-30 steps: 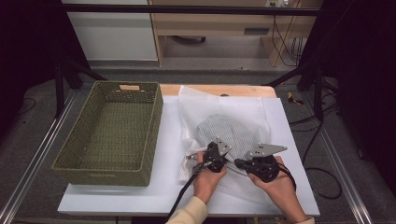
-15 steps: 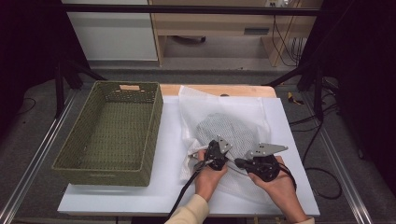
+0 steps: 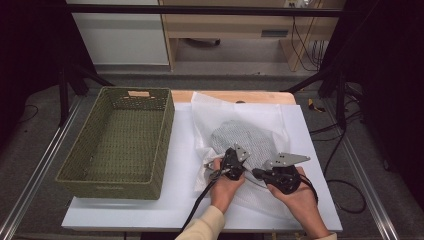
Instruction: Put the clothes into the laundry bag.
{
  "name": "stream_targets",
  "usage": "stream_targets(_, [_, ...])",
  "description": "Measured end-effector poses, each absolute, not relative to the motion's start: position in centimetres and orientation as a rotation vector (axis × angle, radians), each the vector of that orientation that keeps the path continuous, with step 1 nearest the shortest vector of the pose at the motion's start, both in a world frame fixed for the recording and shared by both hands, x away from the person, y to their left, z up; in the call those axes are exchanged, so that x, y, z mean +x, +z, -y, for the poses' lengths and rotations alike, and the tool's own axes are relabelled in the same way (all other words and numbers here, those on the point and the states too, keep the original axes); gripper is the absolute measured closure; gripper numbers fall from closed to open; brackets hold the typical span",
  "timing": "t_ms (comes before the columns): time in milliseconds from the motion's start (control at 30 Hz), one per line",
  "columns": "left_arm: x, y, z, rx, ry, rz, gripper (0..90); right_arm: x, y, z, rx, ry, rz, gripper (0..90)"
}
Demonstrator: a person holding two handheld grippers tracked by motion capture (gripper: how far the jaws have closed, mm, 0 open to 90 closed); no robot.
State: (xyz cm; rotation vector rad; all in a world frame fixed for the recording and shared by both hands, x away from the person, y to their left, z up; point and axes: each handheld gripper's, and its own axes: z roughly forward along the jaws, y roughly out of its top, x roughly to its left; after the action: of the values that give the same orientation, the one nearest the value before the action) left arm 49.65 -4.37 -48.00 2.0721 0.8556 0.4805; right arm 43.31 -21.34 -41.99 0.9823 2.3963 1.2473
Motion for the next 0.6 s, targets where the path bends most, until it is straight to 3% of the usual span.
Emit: stream_targets(600, [44.8,-44.6,-1.0,1.98,0.397,-0.856,90.0,43.2,-42.0,21.7,0.995,1.277,-2.356,89.6])
